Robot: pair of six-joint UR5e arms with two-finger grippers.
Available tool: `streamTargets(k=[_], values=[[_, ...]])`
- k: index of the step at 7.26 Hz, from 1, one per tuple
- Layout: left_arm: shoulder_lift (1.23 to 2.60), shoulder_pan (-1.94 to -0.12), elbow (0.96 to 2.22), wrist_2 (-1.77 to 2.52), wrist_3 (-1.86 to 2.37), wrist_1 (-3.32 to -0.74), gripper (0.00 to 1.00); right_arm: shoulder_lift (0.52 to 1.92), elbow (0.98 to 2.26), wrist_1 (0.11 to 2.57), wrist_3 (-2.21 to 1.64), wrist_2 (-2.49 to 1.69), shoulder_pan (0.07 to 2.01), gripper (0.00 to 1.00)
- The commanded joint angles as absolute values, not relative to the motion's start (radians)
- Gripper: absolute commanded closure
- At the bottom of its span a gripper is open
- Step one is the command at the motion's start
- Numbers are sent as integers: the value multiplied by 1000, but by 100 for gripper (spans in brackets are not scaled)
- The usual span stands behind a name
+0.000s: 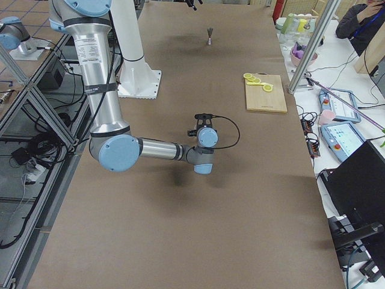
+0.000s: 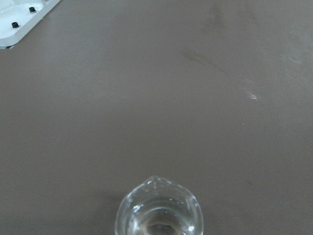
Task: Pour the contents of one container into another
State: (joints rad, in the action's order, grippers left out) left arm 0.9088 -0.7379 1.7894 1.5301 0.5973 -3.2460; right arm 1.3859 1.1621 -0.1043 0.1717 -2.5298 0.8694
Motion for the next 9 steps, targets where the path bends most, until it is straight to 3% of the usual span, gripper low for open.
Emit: streamTargets(k=[1,3,5,6,7,9], values=[[905,-437,1781,1149,810,-3402,2,1385,1160,-104,172,-2528,856,1],[908,-252,1753,938,965,-3444,2,1385,1160,-104,172,-2514,844,1],[923,75,1679,446,1126,-3516,2,1385,1154,-104,172,-2514,841,2],[926,198,1639,291,1152,-3514,2,1387,1154,-104,170,-2514,838,7],[949,236,1552,225,1155,-3510,2,1387,1154,-104,170,-2516,836,12],[959,241,1509,199,1155,-3461,2,1387,1152,-104,170,-2516,834,17]])
